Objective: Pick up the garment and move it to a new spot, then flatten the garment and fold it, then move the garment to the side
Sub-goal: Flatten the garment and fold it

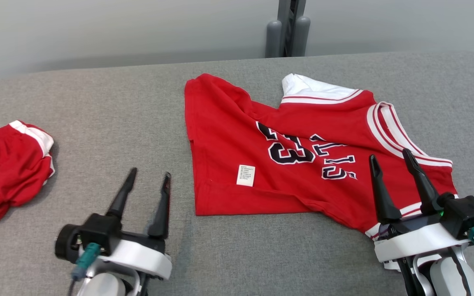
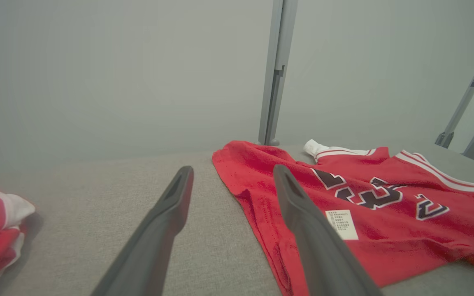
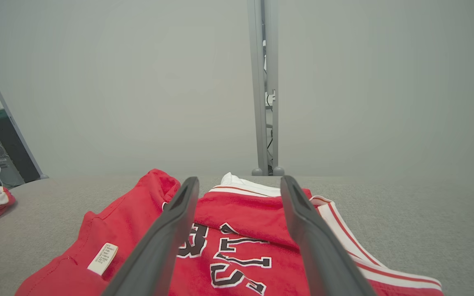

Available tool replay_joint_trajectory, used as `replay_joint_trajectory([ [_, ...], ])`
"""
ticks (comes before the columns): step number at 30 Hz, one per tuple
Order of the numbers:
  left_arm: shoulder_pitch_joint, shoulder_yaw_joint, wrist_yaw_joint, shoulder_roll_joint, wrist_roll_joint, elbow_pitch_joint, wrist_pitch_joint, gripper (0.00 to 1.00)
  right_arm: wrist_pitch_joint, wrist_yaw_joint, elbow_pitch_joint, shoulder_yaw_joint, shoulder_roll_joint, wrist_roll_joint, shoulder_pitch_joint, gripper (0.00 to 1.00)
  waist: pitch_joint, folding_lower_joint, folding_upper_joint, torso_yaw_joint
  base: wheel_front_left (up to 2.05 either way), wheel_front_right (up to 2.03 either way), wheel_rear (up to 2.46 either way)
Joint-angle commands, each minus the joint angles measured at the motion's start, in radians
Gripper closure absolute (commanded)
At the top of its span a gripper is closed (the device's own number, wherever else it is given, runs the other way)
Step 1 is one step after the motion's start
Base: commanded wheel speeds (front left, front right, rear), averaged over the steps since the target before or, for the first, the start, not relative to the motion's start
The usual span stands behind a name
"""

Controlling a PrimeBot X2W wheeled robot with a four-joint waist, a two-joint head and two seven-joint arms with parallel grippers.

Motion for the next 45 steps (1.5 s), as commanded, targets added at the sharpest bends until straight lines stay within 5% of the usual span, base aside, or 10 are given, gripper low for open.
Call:
replay_joint_trajectory([
  [1,-0.021,-0.014,-0.011,0.011,0.015,0.026,0.000,0.00,-0.001,0.000,0.003,-0.003,-0.006,0.004,-0.009,0.00,0.010,0.0000,-0.0001,-0.009,0.00,0.00,0.00],
  [9,-0.135,-0.106,-0.032,0.022,0.085,0.202,0.043,0.00,-0.001,0.000,0.008,-0.003,0.004,0.007,-0.020,0.00,0.055,0.0000,-0.0001,-0.058,0.00,0.00,0.00],
  [18,-0.253,-0.166,-0.007,0.051,0.165,0.361,0.087,0.00,-0.001,0.000,0.005,-0.011,0.018,0.007,-0.032,0.00,0.098,0.0000,-0.0001,-0.113,0.00,0.00,0.00],
  [30,-0.286,-0.195,-0.004,0.048,0.164,0.432,0.055,0.00,-0.001,0.000,0.011,-0.023,0.027,-0.001,-0.030,0.00,0.099,0.0000,-0.0001,-0.114,0.00,0.00,0.00],
  [31,-0.287,-0.199,-0.008,0.047,0.162,0.437,0.055,0.07,-0.001,0.000,0.012,-0.022,0.028,-0.002,-0.031,0.00,0.098,0.0000,-0.0001,-0.112,0.00,0.00,0.00],
  [32,-0.289,-0.202,-0.010,0.047,0.160,0.440,0.054,0.36,-0.001,0.000,0.012,-0.021,0.028,-0.001,-0.031,0.00,0.098,0.0000,-0.0001,-0.110,0.00,0.00,0.00],
  [36,-0.293,-0.213,-0.017,0.044,0.156,0.449,0.048,0.95,-0.001,0.000,0.012,-0.021,0.027,-0.003,-0.032,0.00,0.099,0.0000,-0.0001,-0.102,0.00,0.00,0.00],
  [45,-0.284,-0.206,-0.007,0.040,0.126,0.413,0.016,1.00,-0.001,0.000,0.019,-0.025,0.023,-0.006,-0.025,0.00,0.087,0.0000,-0.0001,-0.080,0.00,0.00,0.00],
])
